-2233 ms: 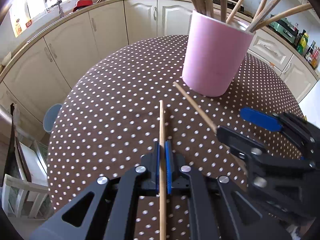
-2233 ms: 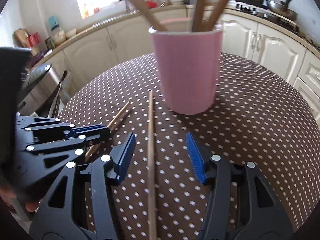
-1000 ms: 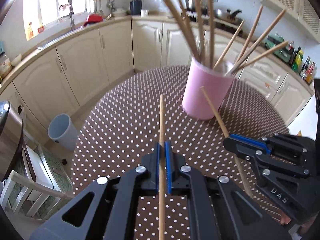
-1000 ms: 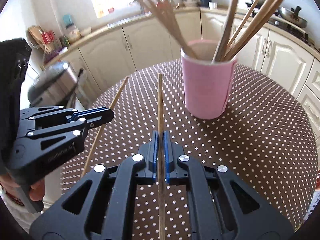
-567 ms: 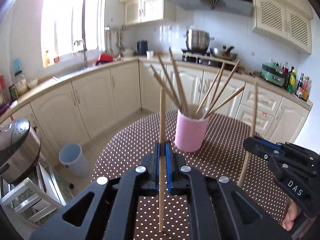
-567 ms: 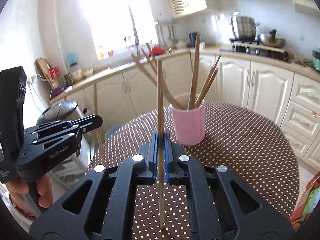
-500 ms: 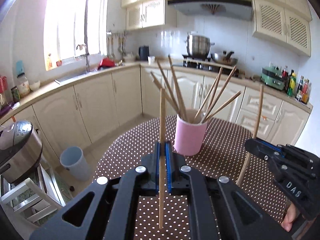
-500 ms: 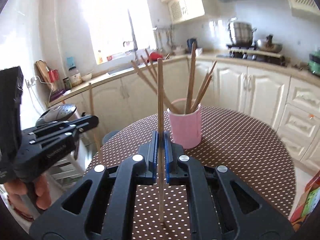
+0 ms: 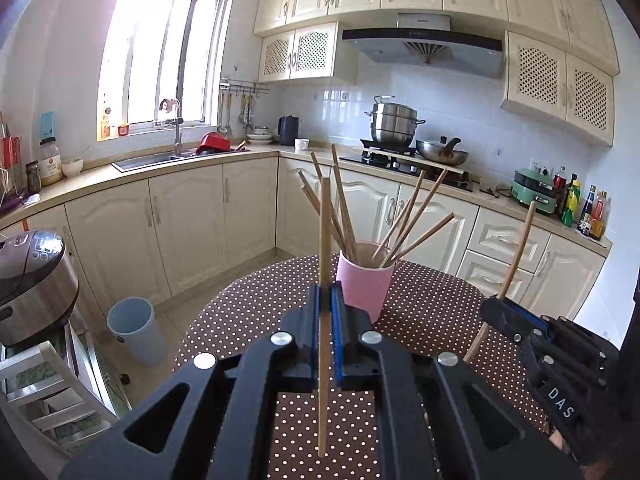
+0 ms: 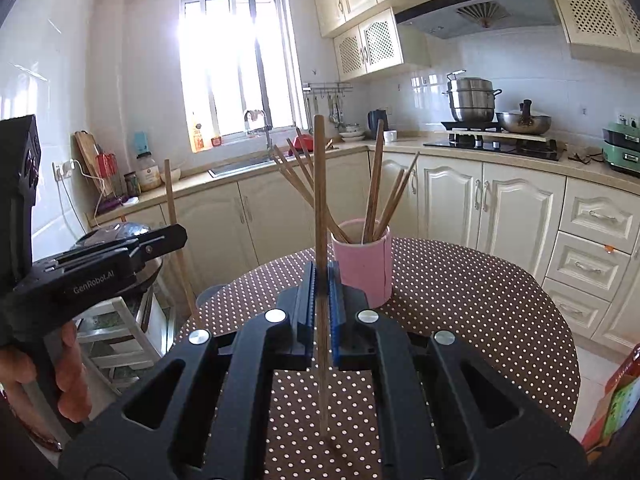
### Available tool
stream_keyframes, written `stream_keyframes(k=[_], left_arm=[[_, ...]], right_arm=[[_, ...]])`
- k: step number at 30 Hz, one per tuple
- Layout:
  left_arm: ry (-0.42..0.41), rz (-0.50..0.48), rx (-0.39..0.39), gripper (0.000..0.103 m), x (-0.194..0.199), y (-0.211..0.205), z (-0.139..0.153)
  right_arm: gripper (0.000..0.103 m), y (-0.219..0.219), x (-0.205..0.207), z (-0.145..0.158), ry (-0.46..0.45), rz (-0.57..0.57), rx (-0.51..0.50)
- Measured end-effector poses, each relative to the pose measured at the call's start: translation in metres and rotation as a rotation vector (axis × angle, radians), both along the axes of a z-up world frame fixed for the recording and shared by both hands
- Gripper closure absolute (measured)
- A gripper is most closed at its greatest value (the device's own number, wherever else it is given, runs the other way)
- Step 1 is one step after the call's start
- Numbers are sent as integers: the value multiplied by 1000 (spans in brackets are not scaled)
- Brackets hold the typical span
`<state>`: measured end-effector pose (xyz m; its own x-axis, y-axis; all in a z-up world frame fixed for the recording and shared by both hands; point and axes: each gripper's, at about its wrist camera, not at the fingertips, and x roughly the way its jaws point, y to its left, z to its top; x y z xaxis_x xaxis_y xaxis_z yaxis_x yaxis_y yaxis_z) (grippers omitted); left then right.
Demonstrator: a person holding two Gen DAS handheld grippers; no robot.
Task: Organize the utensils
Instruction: 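Lift both held chopsticks up over the pink cup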
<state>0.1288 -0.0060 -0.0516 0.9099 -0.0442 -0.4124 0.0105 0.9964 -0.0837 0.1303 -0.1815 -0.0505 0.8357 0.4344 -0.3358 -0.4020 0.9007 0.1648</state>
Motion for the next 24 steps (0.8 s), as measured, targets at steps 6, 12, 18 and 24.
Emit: stream_keyframes(k=[6, 12, 18, 24], left_arm=[[-25, -34, 10, 97, 2, -8, 11], [-28, -74, -1, 97, 12, -15, 22], [-36, -146, -13, 97, 34, -24, 42], [-75, -166, 6, 97, 63, -32, 67]], right_arm=[[97, -2, 0, 13, -40, -3, 10], [97, -4, 7, 25, -58, -8, 13], [97, -6, 19, 37, -76, -10, 18], [97, -11, 37, 49, -107, -24, 17]])
